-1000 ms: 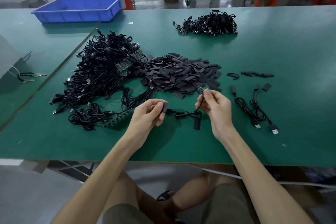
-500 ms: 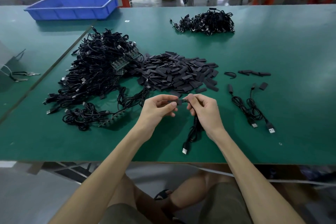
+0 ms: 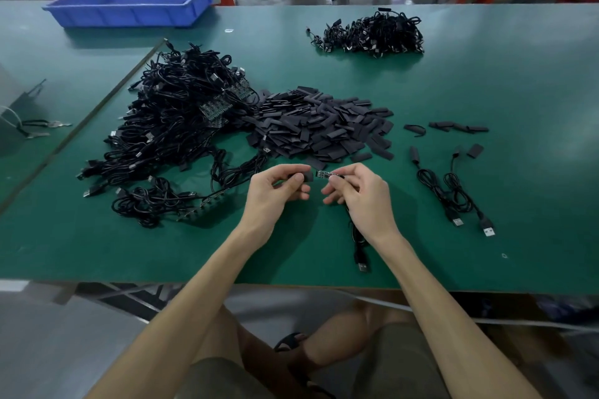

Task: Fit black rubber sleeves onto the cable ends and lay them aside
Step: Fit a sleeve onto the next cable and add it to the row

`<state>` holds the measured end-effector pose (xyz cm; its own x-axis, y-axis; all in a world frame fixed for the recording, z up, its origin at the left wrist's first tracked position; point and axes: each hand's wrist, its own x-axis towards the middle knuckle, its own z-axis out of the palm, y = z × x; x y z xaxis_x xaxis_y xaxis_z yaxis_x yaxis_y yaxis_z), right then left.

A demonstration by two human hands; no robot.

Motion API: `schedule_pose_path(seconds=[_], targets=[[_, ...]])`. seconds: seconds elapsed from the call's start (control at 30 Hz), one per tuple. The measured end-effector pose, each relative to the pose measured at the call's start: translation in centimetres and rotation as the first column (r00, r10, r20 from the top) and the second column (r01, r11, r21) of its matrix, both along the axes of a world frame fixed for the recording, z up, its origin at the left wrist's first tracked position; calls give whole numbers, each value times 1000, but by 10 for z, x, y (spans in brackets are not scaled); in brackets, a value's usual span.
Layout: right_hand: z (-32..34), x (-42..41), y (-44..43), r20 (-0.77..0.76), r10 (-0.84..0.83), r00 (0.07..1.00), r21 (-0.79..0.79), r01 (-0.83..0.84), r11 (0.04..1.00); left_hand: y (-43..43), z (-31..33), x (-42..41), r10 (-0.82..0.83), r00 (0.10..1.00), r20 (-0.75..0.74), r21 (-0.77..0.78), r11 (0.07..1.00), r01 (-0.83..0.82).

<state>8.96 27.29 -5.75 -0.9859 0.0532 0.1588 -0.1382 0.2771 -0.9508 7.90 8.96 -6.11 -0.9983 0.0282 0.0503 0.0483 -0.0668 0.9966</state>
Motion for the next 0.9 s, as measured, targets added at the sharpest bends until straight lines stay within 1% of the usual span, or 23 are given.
schedule_pose_path(seconds=[0.1, 0.17, 0.2, 0.27, 0.3, 0.33, 0.53, 0.67, 0.8, 0.9], targets=[[0, 0, 1, -7, 16, 1000, -2, -16, 1000, -3, 4, 0, -53, 999, 4, -54, 997, 54], [0, 0, 2, -12, 20, 1000, -5, -20, 1000, -5, 7, 1, -59, 997, -47, -181, 982, 50], [0, 0, 2, -12, 20, 1000, -5, -20, 1000, -8, 8, 0, -45, 994, -101, -296, 955, 13], [-1, 0, 3, -15, 20, 1000, 12, -19, 1000, -13, 9, 0, -41, 968, -249, -537, 838, -102], [-1, 0, 4, -18, 20, 1000, 29, -19, 999, -15, 9, 0, -62, 952, -300, -602, 786, -139], [-1, 0, 3, -19, 23, 1000, 43, -22, 999, -17, 9, 1, -83, 944, -320, -629, 763, -146], [-2, -2, 3, -13, 44, 999, 39, -43, 998, -16, 5, 5, -131, 917, -377, -630, 762, -149], [-2, -2, 3, -12, 47, 999, 24, -46, 999, -19, 5, 5, -71, 917, -393, -552, 815, -174], [-3, -2, 4, -2, 73, 997, -31, -73, 997, -20, 6, 6, -6, 917, -399, -476, 856, -201], [-3, -2, 3, 3, 105, 994, 1, -105, 994, -20, 6, 6, -2, 913, -408, -460, 864, -204]])
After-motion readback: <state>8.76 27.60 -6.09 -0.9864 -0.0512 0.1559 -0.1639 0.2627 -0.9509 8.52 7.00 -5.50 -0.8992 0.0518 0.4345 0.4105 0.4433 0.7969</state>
